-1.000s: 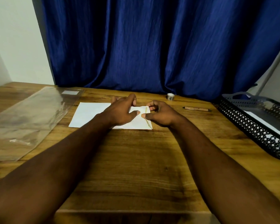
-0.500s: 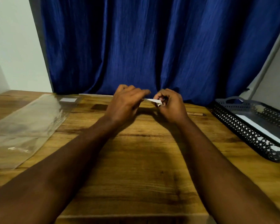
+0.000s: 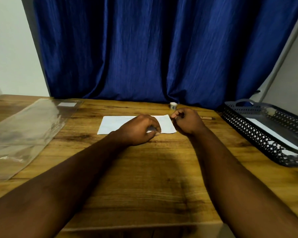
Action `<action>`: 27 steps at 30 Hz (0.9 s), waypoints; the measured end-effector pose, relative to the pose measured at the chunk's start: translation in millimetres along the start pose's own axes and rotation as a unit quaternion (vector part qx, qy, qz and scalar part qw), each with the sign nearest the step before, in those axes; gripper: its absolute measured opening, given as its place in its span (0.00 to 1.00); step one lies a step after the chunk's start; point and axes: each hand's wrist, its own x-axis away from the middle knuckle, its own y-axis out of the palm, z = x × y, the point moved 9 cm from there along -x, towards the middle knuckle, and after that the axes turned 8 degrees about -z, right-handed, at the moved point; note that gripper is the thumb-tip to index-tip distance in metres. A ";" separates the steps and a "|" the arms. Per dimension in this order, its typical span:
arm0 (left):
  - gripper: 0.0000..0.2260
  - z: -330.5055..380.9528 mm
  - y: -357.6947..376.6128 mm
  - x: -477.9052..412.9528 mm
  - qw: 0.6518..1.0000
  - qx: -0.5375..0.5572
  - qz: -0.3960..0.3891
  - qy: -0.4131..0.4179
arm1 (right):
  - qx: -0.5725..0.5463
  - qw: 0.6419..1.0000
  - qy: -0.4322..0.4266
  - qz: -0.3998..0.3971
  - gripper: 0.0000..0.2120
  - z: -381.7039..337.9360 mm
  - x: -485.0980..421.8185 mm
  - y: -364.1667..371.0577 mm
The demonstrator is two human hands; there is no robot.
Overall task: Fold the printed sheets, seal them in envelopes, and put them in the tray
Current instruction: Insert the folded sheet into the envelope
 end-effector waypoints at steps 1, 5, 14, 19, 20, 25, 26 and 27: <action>0.08 -2.7 3.4 -0.8 1.000 0.013 -0.006 -0.002 | -0.047 0.999 0.026 0.004 0.09 5.0 -3.5 1.8; 0.10 -11.8 10.6 -0.6 0.998 0.058 -0.005 -0.018 | -0.082 0.994 0.072 -0.004 0.09 1.2 -5.0 11.1; 0.17 -27.8 -21.3 5.8 0.980 0.086 0.154 -0.093 | -0.291 0.943 0.132 -0.097 0.12 6.1 -3.7 32.8; 0.26 -41.2 2.9 -8.6 0.980 0.028 0.005 -0.195 | -0.233 0.957 0.123 -0.118 0.12 5.1 -4.1 34.6; 0.27 -41.0 14.4 -10.5 0.982 0.005 -0.039 -0.184 | -0.160 0.977 0.100 -0.099 0.12 3.5 -6.1 28.3; 0.29 -48.1 33.0 -12.2 0.976 0.001 -0.106 -0.189 | 0.111 0.987 -0.046 -0.105 0.16 -14.3 -9.7 29.3; 0.30 -48.0 33.2 -12.0 0.976 -0.003 -0.108 -0.189 | 0.129 0.981 -0.069 -0.125 0.16 -16.3 -10.4 34.6; 0.30 -47.4 33.1 -11.4 0.976 -0.008 -0.110 -0.188 | 0.155 0.974 -0.085 -0.143 0.18 -16.2 -11.6 39.7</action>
